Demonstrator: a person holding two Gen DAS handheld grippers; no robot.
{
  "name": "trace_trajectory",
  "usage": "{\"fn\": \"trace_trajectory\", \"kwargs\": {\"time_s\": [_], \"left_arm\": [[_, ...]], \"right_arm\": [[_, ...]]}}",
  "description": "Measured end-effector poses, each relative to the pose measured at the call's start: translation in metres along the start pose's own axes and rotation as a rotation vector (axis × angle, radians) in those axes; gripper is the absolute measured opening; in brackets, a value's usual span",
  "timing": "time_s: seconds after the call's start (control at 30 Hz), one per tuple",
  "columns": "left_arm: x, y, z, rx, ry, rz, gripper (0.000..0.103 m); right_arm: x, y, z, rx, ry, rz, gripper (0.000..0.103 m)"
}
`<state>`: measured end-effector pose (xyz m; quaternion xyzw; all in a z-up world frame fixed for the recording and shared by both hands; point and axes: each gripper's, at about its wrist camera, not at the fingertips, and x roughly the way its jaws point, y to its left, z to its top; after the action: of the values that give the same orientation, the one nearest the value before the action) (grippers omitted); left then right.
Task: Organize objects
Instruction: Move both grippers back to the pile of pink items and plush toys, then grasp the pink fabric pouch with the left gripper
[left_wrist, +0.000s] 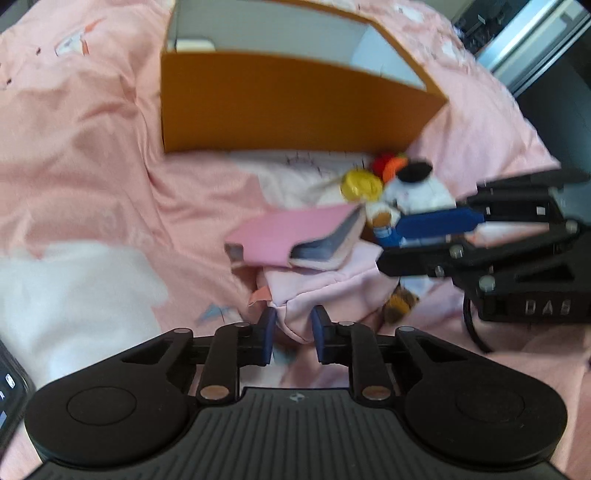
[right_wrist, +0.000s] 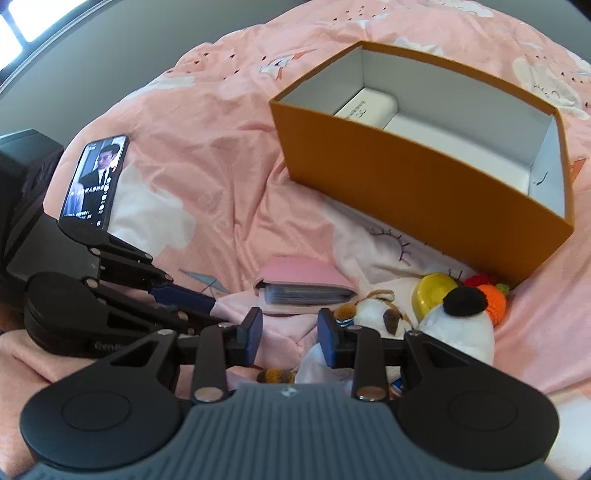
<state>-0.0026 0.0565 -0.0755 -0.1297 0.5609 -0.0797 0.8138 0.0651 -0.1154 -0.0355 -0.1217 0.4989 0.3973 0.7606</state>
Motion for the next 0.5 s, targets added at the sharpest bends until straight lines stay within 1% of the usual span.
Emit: {"fn": "trace_trajectory", "kwargs": {"time_s": [0.1,0.17,0.23,0.3,0.4,0.5], "left_arm": [[-0.006,0.003,0.014,-0.018,-0.06,-0.005,0.022],[-0.007,0.0,0.025,-0.012,-0.1,0.006,0.022],[-0.005,0.0,0.036,-0.029,-0.146,0.02,0.022],[-0.003,0.004,0.044,-0.073,-0.184,0.025,0.021],[-0.004,0.007,0.049,-0.115,-0.236,0.051,0.022],[-0.007,0.014,0.048,-0.148,-0.259,0.041,0.022]], "right_arm": [[-0.005,-0.002,0.003,0.0,-0.026,-0.014,0.037],[-0.007,-0.003,0.005,0.001,-0.034,-0.017,0.037],[-0.008,-0.003,0.006,-0.008,-0.041,-0.022,0.042],[-0.007,-0.003,0.008,-0.013,-0.044,-0.027,0.047],[-0.002,-0.005,0.012,-0.01,-0.041,-0.046,0.048],[0.009,-0.008,0.016,-0.012,-0.043,-0.09,0.048]]}}
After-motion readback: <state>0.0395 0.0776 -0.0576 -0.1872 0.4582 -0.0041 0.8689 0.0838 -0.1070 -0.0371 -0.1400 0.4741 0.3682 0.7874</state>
